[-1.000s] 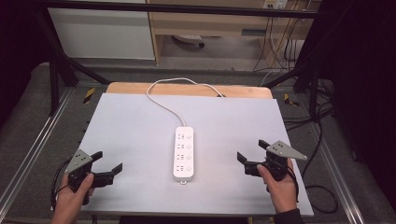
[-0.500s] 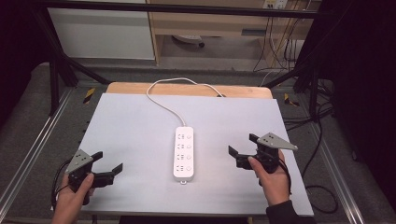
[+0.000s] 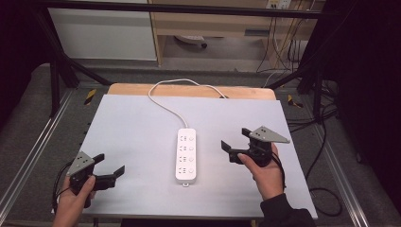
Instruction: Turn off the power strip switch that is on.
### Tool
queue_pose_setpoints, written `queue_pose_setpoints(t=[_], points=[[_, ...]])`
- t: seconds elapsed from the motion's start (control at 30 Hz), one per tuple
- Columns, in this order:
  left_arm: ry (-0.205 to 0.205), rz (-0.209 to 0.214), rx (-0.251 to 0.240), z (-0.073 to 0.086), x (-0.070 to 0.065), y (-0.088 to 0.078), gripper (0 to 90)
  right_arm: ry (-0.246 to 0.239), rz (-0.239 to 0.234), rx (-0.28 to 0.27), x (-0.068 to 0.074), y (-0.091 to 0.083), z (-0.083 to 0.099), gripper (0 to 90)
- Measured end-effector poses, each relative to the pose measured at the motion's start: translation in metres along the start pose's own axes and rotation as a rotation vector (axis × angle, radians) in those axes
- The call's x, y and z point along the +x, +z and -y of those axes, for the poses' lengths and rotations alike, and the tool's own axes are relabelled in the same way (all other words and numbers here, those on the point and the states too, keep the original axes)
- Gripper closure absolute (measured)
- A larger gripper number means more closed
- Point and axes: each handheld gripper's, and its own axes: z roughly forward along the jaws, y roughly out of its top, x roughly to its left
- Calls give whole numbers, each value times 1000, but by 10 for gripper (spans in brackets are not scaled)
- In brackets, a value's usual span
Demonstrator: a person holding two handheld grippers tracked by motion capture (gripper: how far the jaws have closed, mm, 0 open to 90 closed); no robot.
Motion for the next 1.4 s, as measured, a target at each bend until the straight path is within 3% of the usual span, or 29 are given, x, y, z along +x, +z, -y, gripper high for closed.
queue_pose_setpoints(t=[0.23, 0.43, 0.67, 0.93, 1.4], points=[[2, 0, -1, 0, 0, 0, 67, -20, -26, -15, 5, 11, -6, 317], [7, 0, 3, 0, 1, 0, 67, -23, -40, -30, 7, 20, -9, 409], [6, 0, 2, 0, 1, 0, 67, -30, -44, -66, 9, 30, -13, 612], [6, -1, 1, 0, 1, 0, 67, -49, -62, -68, 15, 44, -16, 816], [5, 0, 4, 0, 1, 0, 67, -33, -71, -44, 18, 59, -13, 892]])
